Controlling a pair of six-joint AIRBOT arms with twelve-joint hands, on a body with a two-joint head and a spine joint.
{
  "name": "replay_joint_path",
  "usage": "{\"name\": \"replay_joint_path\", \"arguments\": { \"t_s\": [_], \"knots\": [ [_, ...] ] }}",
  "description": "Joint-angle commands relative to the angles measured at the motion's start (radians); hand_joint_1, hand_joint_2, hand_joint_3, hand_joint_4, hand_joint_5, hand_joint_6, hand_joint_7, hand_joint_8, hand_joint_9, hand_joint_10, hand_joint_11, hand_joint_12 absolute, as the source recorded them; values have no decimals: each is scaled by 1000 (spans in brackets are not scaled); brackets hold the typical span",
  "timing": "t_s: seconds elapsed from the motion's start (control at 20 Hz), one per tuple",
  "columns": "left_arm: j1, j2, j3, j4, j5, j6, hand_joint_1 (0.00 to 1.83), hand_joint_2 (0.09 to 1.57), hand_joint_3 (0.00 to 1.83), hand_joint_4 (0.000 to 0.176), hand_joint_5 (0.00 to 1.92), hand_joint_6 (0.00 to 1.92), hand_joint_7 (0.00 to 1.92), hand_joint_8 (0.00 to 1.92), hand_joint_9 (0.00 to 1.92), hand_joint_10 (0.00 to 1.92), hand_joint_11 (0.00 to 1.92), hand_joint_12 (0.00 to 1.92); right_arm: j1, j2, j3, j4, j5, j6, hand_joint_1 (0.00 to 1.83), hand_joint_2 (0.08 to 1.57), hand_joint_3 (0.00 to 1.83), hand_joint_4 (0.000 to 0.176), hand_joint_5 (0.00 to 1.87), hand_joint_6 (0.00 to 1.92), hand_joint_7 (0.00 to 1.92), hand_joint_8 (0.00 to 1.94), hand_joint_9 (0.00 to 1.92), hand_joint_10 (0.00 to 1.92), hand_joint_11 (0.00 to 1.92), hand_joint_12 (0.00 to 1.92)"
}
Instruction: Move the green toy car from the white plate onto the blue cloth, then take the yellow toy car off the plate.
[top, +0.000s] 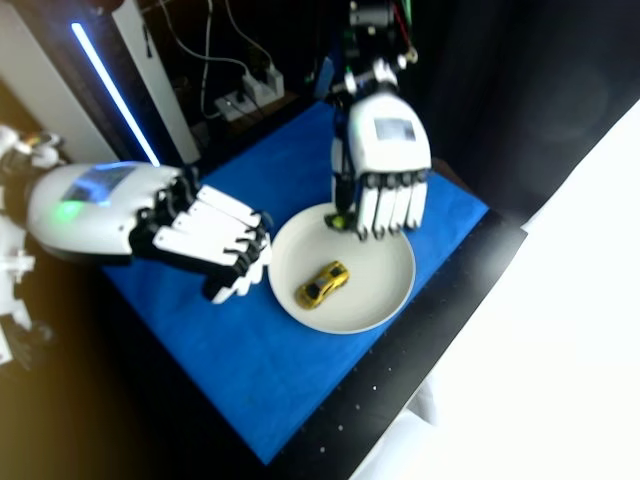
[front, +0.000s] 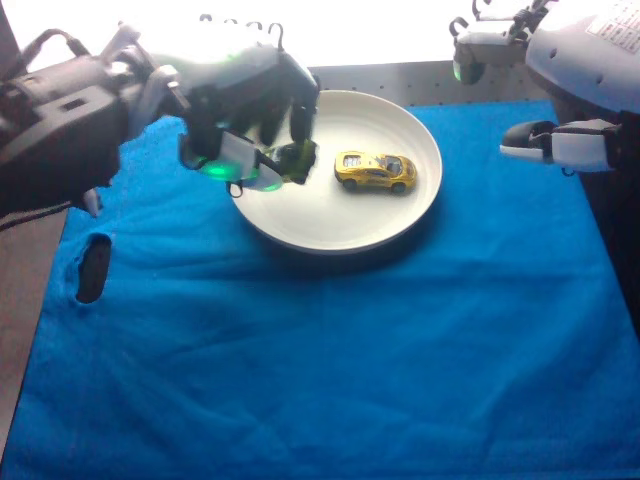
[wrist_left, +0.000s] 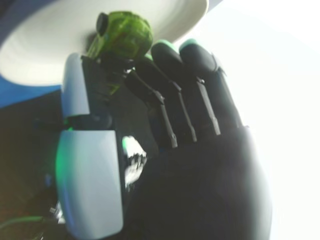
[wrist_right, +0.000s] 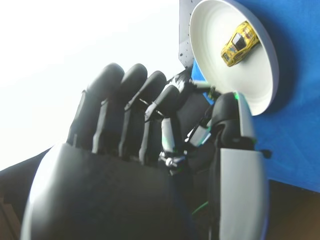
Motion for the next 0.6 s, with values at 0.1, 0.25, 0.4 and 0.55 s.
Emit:
{"name": "replay_joint_path", "arguments": {
  "t_s": [0.1,0.25,0.4,0.55],
  "knots": [
    [16,64,-77,37,-188,0,1182,1178,1,22,856,1231,867,1181,535,1214,3,1774,15,0,0,12,127,-7,1070,1009,0,0,547,935,577,1037,452,1392,362,1882],
    [54,143,-175,72,-251,0,1225,1157,0,0,872,1032,946,1251,754,1369,464,1845,15,0,1,17,127,-7,1119,1006,0,0,554,1038,611,1163,486,1481,381,1918],
    [98,208,-253,91,-306,1,1193,1176,3,0,868,1075,863,1338,566,1534,232,1919,15,0,1,24,127,-7,1127,1013,1,0,555,1026,597,1213,470,1521,354,1921],
    [148,283,-334,100,-367,1,1186,1167,0,19,868,1122,895,1225,552,1474,126,1921,15,0,1,29,127,-7,1092,1014,1,0,605,784,604,926,471,1306,325,1839]
  ]
}}
